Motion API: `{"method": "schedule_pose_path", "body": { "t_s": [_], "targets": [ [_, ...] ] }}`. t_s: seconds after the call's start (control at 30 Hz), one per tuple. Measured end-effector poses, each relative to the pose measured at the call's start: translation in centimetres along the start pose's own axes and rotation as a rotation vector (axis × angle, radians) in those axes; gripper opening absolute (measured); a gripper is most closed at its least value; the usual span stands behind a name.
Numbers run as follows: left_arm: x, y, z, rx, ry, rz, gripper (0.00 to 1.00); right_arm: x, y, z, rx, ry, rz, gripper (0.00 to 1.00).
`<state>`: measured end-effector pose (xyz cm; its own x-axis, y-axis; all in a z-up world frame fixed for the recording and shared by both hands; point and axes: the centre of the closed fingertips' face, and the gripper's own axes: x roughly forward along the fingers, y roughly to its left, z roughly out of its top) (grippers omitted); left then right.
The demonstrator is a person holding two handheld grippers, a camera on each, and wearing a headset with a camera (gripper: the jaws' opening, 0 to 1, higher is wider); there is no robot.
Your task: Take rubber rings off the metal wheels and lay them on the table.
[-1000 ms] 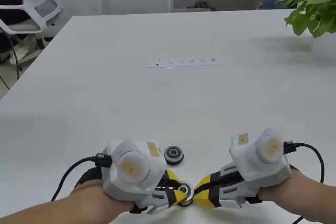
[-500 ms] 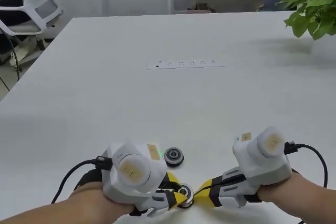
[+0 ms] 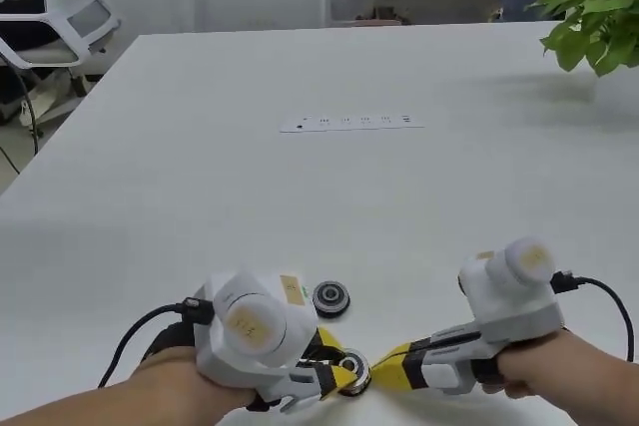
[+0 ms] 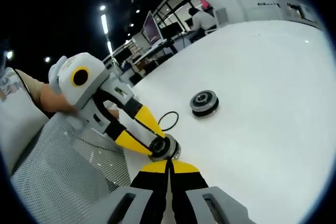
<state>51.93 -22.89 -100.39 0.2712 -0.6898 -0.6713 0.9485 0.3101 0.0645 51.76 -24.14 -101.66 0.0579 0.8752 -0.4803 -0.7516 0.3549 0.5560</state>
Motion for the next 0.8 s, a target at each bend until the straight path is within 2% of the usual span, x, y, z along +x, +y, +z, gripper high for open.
{"method": "schedule_pose_path", "body": {
  "t_s": [0.07,0.2,0.3,0.37,0.8],
  "targets": [
    [0.0,0.01,-0.01,0.0,0.0,0.0,0.13,-0.17,0.13,0.18,0.047,-0.017,0.012,0.0],
    [0.02,0.01,-0.01,0.0,0.0,-0.001,0.13,-0.16,0.03,0.17,0.069,-0.027,0.016,0.0],
    [0.02,0.02,-0.02,0.0,0.0,-0.001,0.13,-0.33,0.21,0.94,0.123,-0.076,0.035,0.0],
    [0.05,0.04,0.0,-0.003,0.0,0.0,0.13,-0.45,0.14,0.63,0.115,-0.062,0.036,0.0],
    [0.08,0.04,0.03,-0.004,0.004,0.005,0.13,-0.38,0.43,0.83,0.157,-0.083,0.054,0.0]
  ]
}}
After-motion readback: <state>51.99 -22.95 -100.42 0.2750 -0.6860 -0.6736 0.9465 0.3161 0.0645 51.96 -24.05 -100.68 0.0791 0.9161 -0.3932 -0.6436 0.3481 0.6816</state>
